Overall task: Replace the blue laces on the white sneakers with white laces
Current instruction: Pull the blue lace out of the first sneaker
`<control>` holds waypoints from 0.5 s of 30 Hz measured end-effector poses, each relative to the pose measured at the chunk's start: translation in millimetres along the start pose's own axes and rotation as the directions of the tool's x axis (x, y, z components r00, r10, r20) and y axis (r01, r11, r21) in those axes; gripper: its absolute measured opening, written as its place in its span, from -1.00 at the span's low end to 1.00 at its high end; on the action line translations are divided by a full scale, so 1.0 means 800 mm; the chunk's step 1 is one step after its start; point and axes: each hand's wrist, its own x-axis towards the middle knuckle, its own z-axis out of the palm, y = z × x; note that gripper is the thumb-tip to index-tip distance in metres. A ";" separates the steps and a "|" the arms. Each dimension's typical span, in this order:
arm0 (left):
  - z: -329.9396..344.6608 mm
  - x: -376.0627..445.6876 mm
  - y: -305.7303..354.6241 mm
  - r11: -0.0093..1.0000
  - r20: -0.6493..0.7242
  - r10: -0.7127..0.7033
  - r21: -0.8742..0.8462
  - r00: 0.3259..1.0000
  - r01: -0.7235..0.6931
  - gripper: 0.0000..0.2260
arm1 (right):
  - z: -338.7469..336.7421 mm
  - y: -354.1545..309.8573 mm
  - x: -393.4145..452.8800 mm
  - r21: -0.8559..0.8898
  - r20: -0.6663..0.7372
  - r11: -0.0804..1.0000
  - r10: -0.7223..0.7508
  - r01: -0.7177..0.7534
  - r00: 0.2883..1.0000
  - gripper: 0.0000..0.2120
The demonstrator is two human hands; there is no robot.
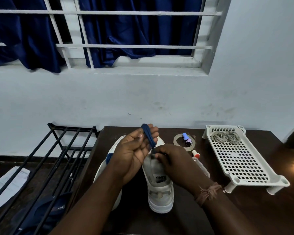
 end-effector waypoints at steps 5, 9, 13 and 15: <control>-0.013 0.003 -0.010 0.837 -0.111 0.113 0.546 0.987 -0.034 -0.71 | -0.007 -0.010 0.000 -0.052 -0.011 0.996 -0.078 0.077 0.997 -0.85; -0.014 -0.003 -0.017 0.509 0.008 0.115 0.858 0.993 -0.065 -0.75 | -0.035 -0.020 0.008 -0.088 -0.175 0.989 -0.135 0.121 0.975 -0.85; -0.002 -0.012 -0.015 0.673 0.053 -0.086 0.739 0.995 0.019 -0.74 | -0.047 -0.018 0.008 0.028 -0.320 0.999 -0.034 0.045 0.947 -0.84; 0.001 -0.014 -0.012 0.763 0.083 -0.139 0.644 0.987 0.053 -0.70 | -0.043 -0.010 0.007 0.116 -0.350 0.993 0.062 -0.022 0.935 -0.85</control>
